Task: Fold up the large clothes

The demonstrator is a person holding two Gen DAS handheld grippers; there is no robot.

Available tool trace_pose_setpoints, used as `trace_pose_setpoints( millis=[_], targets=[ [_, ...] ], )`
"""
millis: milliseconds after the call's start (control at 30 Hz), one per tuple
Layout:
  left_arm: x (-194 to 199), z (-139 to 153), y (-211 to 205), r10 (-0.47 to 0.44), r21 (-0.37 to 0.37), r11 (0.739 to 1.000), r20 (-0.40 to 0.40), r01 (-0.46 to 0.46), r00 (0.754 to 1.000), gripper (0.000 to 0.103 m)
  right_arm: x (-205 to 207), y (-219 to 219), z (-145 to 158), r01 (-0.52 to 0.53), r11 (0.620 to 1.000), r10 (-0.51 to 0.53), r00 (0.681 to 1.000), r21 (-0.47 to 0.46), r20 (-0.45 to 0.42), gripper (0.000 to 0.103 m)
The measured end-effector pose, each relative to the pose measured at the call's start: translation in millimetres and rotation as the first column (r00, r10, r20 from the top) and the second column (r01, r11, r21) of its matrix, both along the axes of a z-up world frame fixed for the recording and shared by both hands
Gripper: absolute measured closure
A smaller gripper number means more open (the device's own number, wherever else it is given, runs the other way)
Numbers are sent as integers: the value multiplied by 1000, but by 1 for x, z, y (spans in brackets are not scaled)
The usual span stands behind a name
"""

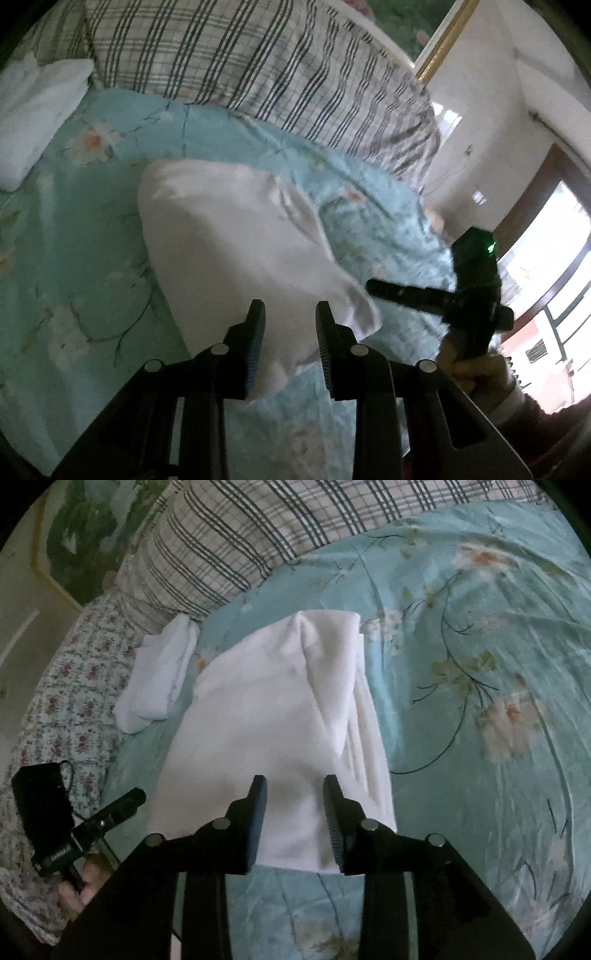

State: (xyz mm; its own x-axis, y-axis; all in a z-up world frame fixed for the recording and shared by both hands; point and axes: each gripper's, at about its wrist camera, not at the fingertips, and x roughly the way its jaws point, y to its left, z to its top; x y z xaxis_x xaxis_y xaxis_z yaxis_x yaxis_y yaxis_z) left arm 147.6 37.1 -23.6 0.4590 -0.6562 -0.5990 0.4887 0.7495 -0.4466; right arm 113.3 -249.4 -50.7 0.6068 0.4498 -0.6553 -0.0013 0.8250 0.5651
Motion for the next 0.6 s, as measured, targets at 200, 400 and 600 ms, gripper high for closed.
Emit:
trace_pose_setpoints(
  millis=[200,400,600],
  targets=[
    [12,-35,-27,-63,202,976,-66,75,996,80,23,26,-16,-83,995,80,994,-46,-68,69],
    [8,-61,-10,-36,131,990,-120,52,992,96,14,16,-47,-73,988,54,989,-138,-138,103],
    [12,-63,-13,-18,125,991,-136,36,991,99,7,22,-33,-55,986,35,991,-159,-126,100]
  ],
)
